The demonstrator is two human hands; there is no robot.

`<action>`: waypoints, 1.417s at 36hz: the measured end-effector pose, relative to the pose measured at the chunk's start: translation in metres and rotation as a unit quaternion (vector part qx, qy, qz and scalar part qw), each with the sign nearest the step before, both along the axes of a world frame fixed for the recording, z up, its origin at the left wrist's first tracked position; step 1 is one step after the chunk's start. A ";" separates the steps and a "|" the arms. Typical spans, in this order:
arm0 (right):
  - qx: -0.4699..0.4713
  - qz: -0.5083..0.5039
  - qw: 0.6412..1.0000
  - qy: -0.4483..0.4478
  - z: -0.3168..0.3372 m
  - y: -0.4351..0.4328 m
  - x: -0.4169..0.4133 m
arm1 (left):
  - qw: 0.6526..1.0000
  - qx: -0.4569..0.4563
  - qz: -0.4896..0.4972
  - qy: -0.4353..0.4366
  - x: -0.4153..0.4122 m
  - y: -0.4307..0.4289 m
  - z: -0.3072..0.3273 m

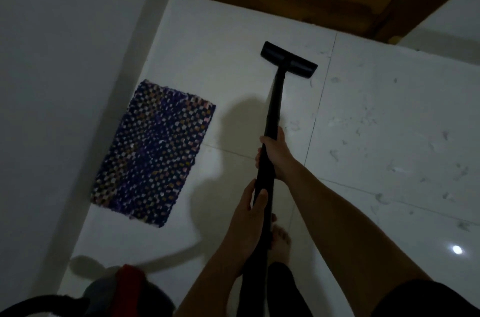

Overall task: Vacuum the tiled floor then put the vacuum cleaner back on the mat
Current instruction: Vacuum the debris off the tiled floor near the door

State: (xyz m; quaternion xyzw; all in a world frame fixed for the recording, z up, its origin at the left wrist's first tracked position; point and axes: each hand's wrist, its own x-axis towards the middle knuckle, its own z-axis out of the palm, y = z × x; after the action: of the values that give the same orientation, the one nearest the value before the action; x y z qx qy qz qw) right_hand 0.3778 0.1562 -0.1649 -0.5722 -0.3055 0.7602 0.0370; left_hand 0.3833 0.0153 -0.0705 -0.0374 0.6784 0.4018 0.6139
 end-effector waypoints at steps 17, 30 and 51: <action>0.050 0.021 0.997 -0.052 -0.037 0.130 -0.018 | 0.999 -0.003 -0.034 -0.021 -0.019 0.134 -0.030; 0.106 0.010 0.990 -0.093 -0.030 0.120 0.007 | 0.997 -0.002 -0.071 0.035 0.004 0.122 -0.017; 0.079 -0.021 0.992 -0.095 0.002 -0.005 0.067 | 0.994 0.002 -0.096 0.048 0.053 0.004 0.025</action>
State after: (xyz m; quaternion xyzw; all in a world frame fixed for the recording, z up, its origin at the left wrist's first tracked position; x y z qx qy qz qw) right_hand 0.4446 0.1515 -0.1627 -0.6431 -0.3549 0.6750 0.0692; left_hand 0.4363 0.0191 -0.0456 0.0487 0.7070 0.3436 0.6162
